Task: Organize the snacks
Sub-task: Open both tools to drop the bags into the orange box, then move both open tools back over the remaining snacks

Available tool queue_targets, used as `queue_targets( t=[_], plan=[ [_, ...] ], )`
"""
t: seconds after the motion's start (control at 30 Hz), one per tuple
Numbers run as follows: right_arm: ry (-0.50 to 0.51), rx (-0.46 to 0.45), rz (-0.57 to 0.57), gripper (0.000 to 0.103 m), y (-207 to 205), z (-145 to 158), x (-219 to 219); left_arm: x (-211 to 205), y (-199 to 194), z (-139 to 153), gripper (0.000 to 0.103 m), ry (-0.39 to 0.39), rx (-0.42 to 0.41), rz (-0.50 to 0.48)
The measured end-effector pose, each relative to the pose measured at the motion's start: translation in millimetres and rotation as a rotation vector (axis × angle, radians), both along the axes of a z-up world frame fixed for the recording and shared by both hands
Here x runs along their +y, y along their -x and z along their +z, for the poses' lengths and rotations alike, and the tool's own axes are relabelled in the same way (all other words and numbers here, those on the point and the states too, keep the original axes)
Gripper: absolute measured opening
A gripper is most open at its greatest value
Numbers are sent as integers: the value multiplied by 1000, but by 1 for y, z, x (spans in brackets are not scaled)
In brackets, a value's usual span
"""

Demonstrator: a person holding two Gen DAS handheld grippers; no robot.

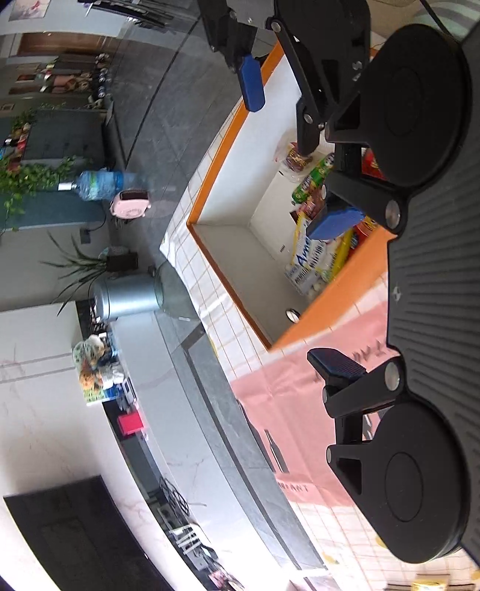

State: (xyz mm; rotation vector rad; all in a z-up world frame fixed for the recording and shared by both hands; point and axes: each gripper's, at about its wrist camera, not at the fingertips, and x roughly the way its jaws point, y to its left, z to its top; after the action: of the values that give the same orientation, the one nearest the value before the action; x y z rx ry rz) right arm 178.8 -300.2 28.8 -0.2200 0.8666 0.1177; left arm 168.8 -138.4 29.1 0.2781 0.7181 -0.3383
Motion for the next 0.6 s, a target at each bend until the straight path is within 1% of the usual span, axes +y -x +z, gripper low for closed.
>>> queue_targets(
  t=[0.13,0.3,0.47,0.6],
  plan=[
    [-84,-54,-26,59,23,12,15,27,24,3,80,30,-5,39],
    [-167,-116,-12,60,55,17,50,62,49,-5,81,70,-1,103],
    [-235,-132,2,60,75,10,89,103,66,-18,81,102,46,177],
    [-265,-133,1,60,85,-3,117,138,76,-30,82,131,76,238]
  ],
)
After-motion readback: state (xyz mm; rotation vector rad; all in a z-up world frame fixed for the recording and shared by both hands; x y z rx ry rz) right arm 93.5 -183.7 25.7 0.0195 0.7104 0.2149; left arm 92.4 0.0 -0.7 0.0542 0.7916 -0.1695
